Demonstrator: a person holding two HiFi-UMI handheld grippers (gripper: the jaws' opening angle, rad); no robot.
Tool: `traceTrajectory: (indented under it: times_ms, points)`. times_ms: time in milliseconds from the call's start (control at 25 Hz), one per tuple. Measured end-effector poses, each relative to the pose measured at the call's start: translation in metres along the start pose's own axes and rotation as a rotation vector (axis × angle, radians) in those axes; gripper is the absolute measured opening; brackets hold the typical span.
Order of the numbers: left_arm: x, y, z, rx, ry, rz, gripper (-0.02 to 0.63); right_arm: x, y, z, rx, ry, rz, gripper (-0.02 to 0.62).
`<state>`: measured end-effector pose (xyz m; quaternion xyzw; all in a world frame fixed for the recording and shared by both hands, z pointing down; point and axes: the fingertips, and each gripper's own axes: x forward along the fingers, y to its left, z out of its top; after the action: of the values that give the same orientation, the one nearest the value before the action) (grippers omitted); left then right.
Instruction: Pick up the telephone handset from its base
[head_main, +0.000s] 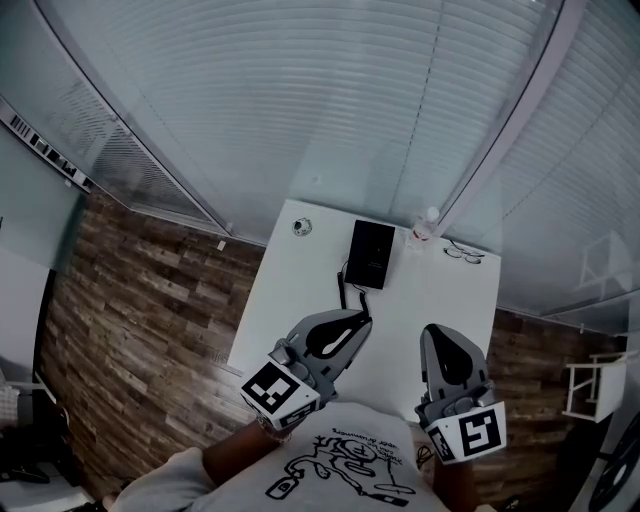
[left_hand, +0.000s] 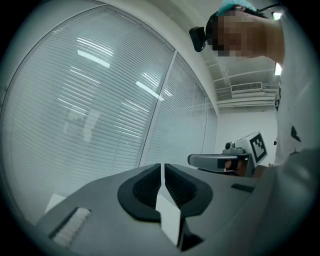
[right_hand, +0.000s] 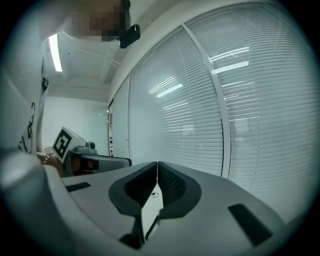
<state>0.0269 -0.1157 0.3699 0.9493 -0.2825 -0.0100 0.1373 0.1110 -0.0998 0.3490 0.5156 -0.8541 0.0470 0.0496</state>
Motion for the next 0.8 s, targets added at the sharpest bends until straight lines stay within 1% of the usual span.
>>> traceTrajectory:
  times_ms: [240,480,600,800]
  points:
    - [0.006,0.027,-0.023,-0.050,0.037,0.024,0.023,0.014,-0.001,-0.010,-0.006,0.015,0.002,0.006]
    - [0.018,0.056,-0.045,-0.068,0.090,0.046,0.023,0.033,-0.009,-0.021,-0.006,0.035,-0.003,0.006]
    - [0.026,0.070,-0.057,-0.085,0.114,0.059,0.023,0.040,-0.014,-0.028,-0.005,0.060,0.000,0.006]
    - [0.036,0.095,-0.082,-0.122,0.162,0.082,0.023,0.053,-0.018,-0.031,0.000,0.070,0.009,0.006]
